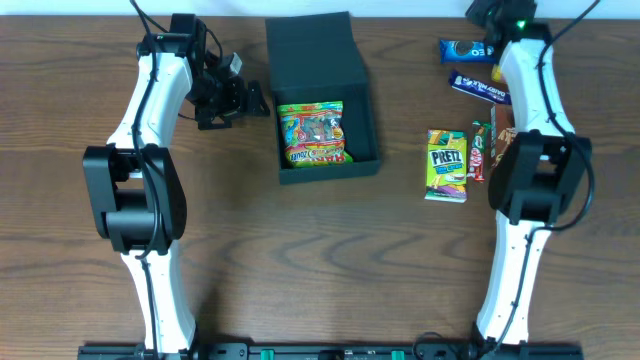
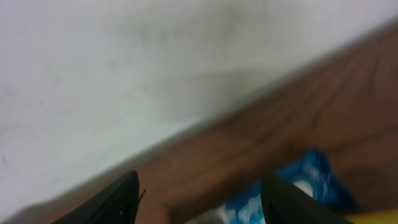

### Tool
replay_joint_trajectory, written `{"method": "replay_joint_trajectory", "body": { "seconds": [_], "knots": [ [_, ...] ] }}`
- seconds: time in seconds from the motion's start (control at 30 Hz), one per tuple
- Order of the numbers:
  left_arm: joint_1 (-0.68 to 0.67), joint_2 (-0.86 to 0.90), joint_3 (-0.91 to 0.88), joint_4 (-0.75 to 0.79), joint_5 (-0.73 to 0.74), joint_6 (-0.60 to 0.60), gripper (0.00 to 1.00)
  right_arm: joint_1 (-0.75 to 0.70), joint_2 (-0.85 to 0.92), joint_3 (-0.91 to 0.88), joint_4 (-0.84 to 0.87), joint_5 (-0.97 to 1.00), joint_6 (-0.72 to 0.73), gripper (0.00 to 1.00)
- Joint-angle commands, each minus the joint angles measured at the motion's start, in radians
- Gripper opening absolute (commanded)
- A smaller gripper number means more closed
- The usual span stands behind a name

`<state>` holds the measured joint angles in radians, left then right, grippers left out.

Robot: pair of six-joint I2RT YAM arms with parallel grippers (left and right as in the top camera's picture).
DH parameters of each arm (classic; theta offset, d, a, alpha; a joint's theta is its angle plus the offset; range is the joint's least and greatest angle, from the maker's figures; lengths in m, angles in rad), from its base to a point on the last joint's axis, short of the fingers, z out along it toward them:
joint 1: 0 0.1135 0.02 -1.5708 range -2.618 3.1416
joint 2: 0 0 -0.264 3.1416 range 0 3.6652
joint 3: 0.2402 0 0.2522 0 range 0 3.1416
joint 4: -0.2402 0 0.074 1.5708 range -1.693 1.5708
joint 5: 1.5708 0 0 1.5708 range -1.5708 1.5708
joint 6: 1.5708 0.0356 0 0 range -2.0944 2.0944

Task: Pack container
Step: 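Grasp the blue Oreo pack with the right gripper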

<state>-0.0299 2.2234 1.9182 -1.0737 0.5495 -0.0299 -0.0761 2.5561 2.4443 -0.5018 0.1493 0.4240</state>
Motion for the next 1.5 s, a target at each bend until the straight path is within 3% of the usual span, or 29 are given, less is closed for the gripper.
{"method": "replay_joint_trajectory", "body": {
  "seconds": [0.0, 0.33, 0.6, 0.73, 1.47],
  "knots": [
    [-0.001, -0.023, 0.018, -0.003, -0.007, 0.001, 0.95, -0.008, 0.093, 0.163, -0.069, 0.007, -0.075, 0.63],
    [-0.001, -0.023, 0.018, -0.007, -0.01, 0.0, 0.95, -0.008, 0.167, 0.211, -0.121, 0.061, -0.108, 0.56],
    [-0.001, -0.023, 0.018, -0.007, -0.01, 0.0, 0.95, -0.009, 0.182, 0.209, -0.144, 0.065, -0.116, 0.23],
    [-0.001, -0.023, 0.018, -0.014, -0.01, 0.0, 0.95, -0.01, 0.197, 0.209, -0.147, 0.071, -0.115, 0.15],
    [-0.001, -0.023, 0.018, -0.019, -0.011, 0.0, 0.95, -0.108, 0.243, 0.209, -0.114, 0.06, -0.051, 0.14]
  ]
}}
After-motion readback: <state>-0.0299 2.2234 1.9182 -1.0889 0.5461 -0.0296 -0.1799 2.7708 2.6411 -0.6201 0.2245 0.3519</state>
